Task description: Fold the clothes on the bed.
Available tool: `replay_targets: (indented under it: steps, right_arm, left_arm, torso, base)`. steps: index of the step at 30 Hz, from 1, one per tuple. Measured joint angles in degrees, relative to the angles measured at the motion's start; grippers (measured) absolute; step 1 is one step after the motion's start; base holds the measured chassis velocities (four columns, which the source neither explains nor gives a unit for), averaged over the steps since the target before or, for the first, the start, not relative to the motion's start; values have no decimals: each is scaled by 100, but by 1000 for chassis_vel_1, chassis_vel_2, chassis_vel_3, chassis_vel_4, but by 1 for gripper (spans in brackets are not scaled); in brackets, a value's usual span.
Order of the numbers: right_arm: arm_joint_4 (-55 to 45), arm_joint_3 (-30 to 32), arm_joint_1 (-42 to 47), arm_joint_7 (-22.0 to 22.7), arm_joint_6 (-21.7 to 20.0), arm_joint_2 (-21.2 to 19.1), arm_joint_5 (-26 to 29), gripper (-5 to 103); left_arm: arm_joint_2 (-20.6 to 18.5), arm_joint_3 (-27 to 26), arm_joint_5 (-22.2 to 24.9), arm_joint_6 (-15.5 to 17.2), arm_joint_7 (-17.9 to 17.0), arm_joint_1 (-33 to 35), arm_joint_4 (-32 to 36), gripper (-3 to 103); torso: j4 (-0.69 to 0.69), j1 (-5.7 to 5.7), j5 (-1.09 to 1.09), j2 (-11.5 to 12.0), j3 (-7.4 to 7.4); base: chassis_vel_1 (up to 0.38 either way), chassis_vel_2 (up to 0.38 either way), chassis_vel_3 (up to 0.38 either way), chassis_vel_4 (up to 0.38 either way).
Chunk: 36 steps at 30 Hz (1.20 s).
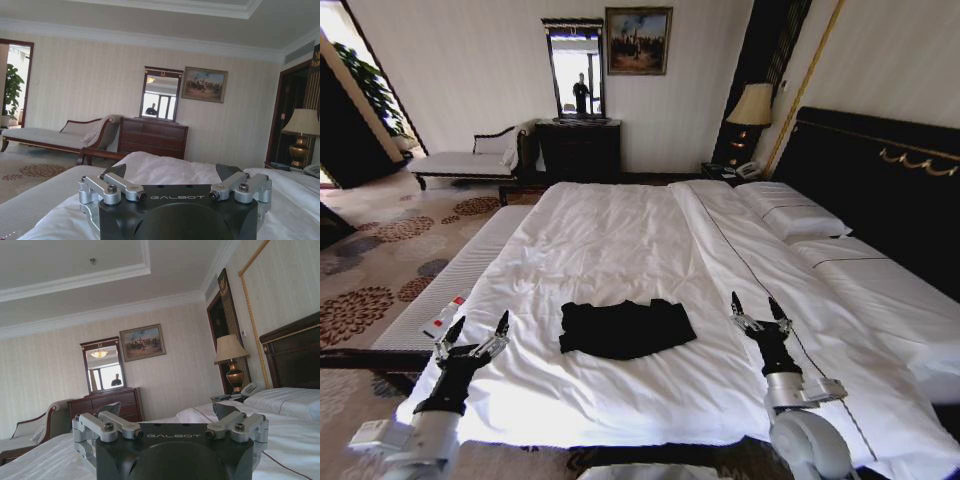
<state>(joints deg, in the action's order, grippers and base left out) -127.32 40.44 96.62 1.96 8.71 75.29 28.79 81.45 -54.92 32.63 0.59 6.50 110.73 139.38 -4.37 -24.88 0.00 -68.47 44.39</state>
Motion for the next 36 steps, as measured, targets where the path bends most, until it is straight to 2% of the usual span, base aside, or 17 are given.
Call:
replay_targets:
  steps: [18, 27, 36]
  right_arm:
    - [88, -30, -59, 1, -28, 84, -67, 100]
    - [132, -58, -101, -3, -36, 118, -99, 100]
    - [158, -65, -109, -10, -36, 122, -102, 100]
  left_arm:
    - [-251, -204, 369, -2, 4, -238, -326, 100]
    - [-224, -228, 393, -44, 11, -266, -463, 100]
    - [-234, -477, 560, -115, 22, -273, -582, 100]
  torso:
    - [0, 0, 0, 0, 0]
    - [0, 0, 0, 0, 0]
    - [0, 0, 0, 0, 0]
  base:
    - [0, 0, 0, 0]
    - [0, 0, 0, 0]
    - [0, 0, 0, 0]
